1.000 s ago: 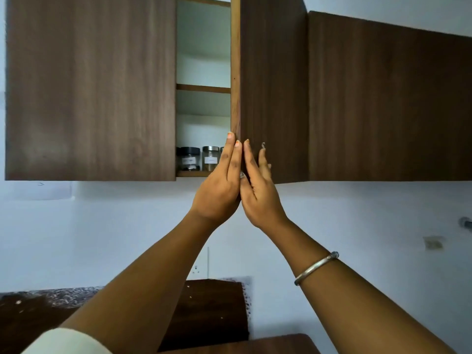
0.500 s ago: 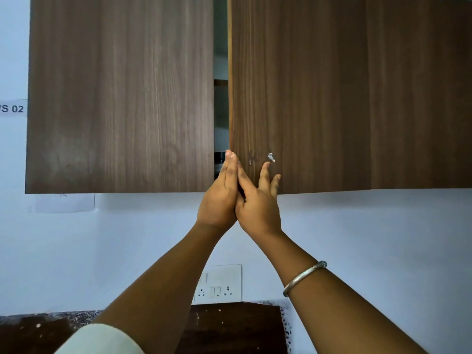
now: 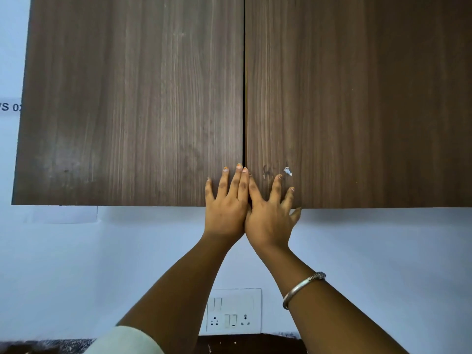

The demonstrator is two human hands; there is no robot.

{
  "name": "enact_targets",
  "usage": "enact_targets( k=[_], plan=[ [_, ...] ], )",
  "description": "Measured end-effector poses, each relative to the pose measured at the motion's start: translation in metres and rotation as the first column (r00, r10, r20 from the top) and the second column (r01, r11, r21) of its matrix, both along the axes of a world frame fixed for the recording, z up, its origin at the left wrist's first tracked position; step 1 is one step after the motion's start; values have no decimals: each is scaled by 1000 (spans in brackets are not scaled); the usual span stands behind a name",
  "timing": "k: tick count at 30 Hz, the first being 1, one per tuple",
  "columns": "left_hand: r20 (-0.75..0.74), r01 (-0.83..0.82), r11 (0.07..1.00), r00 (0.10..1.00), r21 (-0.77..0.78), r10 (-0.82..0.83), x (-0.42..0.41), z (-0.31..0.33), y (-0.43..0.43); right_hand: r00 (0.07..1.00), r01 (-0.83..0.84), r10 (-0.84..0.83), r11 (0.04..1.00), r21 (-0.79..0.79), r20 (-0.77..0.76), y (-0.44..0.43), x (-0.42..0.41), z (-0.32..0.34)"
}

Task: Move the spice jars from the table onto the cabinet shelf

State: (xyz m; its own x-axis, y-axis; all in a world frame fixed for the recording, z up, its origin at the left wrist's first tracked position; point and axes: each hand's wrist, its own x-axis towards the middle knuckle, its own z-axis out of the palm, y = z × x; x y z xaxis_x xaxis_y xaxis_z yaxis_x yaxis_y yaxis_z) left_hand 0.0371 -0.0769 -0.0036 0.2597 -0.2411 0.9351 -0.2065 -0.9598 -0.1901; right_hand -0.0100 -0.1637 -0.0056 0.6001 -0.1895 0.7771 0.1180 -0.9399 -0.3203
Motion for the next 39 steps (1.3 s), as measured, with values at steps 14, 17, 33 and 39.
enact_targets(
  k=[14, 17, 33, 39],
  plan=[
    [26, -100, 995, 995, -14, 101, 36, -8, -3, 999, 35, -34, 997, -73, 10, -4, 33, -5],
    [18, -103, 995, 995, 0, 103, 35, -7, -2, 999, 46, -44, 995, -86, 25, -4, 35, -7],
    [-344, -171, 936, 897, 306, 277, -47, 33, 21, 961, -139, 64, 954, -267, -270, -46, -2, 16],
    [-260, -225, 953, 926, 201, 273, -86, 40, 28, 988, -48, -12, 921, -385, -152, -76, -26, 14]
  ],
)
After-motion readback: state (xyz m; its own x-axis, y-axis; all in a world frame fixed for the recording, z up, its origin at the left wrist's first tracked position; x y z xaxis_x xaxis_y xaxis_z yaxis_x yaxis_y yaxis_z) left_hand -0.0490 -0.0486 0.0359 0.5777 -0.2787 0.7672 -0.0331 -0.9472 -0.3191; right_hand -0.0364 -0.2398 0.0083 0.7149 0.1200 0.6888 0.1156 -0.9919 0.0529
